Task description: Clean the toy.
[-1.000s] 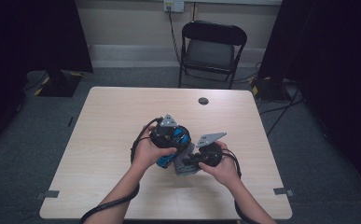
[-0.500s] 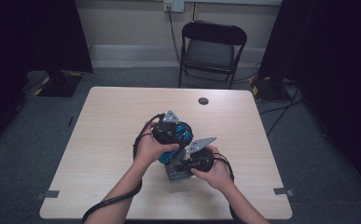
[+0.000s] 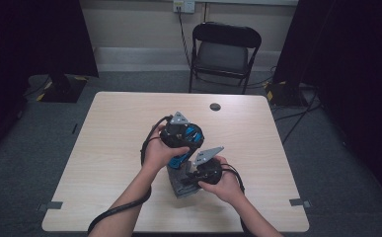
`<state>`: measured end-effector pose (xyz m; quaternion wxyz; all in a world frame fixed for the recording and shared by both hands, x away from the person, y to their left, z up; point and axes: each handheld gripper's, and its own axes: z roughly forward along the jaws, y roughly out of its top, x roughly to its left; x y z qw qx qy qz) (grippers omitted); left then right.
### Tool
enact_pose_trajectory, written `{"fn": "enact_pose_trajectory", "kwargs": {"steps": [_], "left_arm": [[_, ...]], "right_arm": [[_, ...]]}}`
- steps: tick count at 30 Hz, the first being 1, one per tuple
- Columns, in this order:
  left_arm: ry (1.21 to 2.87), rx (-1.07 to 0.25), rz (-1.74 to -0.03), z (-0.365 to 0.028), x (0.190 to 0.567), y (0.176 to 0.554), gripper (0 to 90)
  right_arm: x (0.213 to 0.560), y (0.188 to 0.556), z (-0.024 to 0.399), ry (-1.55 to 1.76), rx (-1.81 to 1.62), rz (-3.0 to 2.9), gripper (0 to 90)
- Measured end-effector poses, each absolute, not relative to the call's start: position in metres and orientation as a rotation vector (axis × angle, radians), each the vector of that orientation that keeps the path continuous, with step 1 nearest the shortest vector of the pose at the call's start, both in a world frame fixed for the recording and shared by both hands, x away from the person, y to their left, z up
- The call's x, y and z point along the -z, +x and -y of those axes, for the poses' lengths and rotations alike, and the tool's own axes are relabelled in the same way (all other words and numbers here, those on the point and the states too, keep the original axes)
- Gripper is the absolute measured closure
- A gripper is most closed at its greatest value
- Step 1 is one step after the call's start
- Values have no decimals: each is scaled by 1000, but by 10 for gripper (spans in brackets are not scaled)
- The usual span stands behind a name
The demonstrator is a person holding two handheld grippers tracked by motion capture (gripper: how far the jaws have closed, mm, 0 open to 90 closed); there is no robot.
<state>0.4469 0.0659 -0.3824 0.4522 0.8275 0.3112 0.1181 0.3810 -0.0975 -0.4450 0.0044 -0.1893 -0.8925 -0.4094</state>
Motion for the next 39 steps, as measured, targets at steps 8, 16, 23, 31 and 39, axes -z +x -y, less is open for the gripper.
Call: {"fn": "enact_pose_trajectory", "kwargs": {"steps": [8,16,23,31,39], "left_arm": [[2025,-316,-794,-78,375,450,255],[2047,-307,-784,-88,375,445,255],[2057,-287,-778,-92,383,439,255],[2086,-275,-761,-91,393,432,255],[2099,-271,-752,-88,404,428,255]], "right_arm": [[444,381,106,-593,1267,2804,791],[438,391,137,-729,1294,2811,789],[429,405,166,-891,1360,2806,789],[418,415,178,-984,1395,2794,789],[410,417,172,-961,1421,2790,788]]}}
